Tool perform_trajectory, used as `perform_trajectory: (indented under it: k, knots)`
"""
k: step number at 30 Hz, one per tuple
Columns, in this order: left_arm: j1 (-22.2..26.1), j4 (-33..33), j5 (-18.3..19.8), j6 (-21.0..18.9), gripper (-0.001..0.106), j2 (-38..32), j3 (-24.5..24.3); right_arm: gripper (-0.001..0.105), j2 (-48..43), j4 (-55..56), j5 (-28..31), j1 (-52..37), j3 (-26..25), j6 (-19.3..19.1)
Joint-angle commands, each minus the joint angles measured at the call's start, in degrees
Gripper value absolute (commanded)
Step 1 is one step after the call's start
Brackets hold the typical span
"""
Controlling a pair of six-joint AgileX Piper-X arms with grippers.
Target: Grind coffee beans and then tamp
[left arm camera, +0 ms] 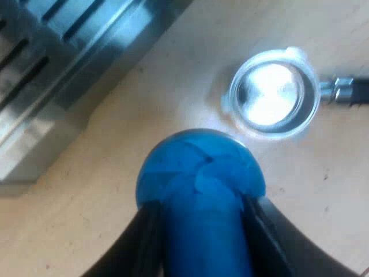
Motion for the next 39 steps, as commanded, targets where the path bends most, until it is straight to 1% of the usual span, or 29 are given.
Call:
perform_trajectory:
  k: [1,3,5,6,8,10,13,14,16,18,19,22,23,25,30,32,34,38,39]
  knots:
    - [1.6,0.4,-0.6,-1.3,0.000,-2.9,3.7,0.078,-0.1,1.1,-0.9,-0.2,-1.5,-0.7]
    - [4.7,-0.8,-0.6,-1.7,0.000,-5.4,7.2,0.078,0.3,1.0,-2.2,-0.2,-2.5,-0.7]
    - [6.5,-1.3,-0.6,-1.7,0.000,-6.0,8.5,0.078,1.1,1.0,-2.3,-0.2,-3.0,-0.7]
    - [8.3,-1.4,-0.2,-1.7,0.000,-6.3,9.5,0.078,3.4,0.9,-3.0,-0.2,-4.2,-0.7]
    - [12.1,-1.4,1.7,-0.8,0.000,-6.3,11.0,0.078,6.3,0.6,-4.7,-0.6,-5.6,-0.7]
    - [14.8,-1.9,2.0,-0.6,0.000,-6.3,12.1,0.078,8.4,-0.2,-6.9,-1.5,-6.6,-0.4]
    - [19.2,-4.1,2.0,0.9,0.000,-6.3,13.8,0.078,13.7,-4.4,-9.2,-4.6,-8.2,-0.4]
    - [20.3,-4.5,2.0,1.0,0.000,-6.3,14.2,0.078,14.1,-4.9,-10.0,-5.0,-8.4,-0.4]
    - [23.0,-5.8,2.0,1.4,0.000,-6.3,15.1,0.078,16.8,-7.4,-13.3,-7.2,-8.9,-0.4]
    - [24.7,-7.1,2.0,1.6,0.000,-6.3,15.7,0.078,18.2,-8.7,-15.4,-8.4,-8.8,-0.4]
    - [25.6,-7.6,2.0,1.8,0.000,-6.3,16.1,0.078,19.4,-9.7,-17.4,-9.4,-8.8,-0.4]
    - [27.0,-9.1,2.0,2.3,0.000,-5.8,17.2,0.078,20.1,-10.0,-18.4,-9.9,-8.8,-0.4]
    - [27.5,-9.7,2.0,2.3,0.000,-5.2,17.7,0.078,21.4,-10.9,-19.6,-10.7,-8.8,-0.3]
    - [27.6,-11.6,2.0,2.3,0.000,-3.3,18.9,0.078,24.0,-12.9,-21.2,-11.5,-8.8,-0.3]
    - [27.6,-14.0,2.0,2.3,0.000,1.1,19.3,0.078,26.6,-14.9,-22.4,-11.6,-8.8,-0.5]
    - [27.6,-14.4,2.0,2.0,0.000,2.8,19.3,0.078,27.4,-14.9,-22.7,-11.6,-8.8,0.2]
    - [27.6,-14.4,1.1,1.8,0.000,4.4,19.3,0.078,27.8,-14.9,-22.7,-11.6,-8.8,0.2]
    - [27.6,-14.4,0.6,1.8,0.001,6.2,19.3,0.078,27.7,-14.9,-22.8,-11.6,-8.8,0.2]
    - [27.6,-14.4,0.6,1.8,0.005,6.6,19.3,0.078,27.7,-14.9,-22.8,-11.6,-8.8,0.2]
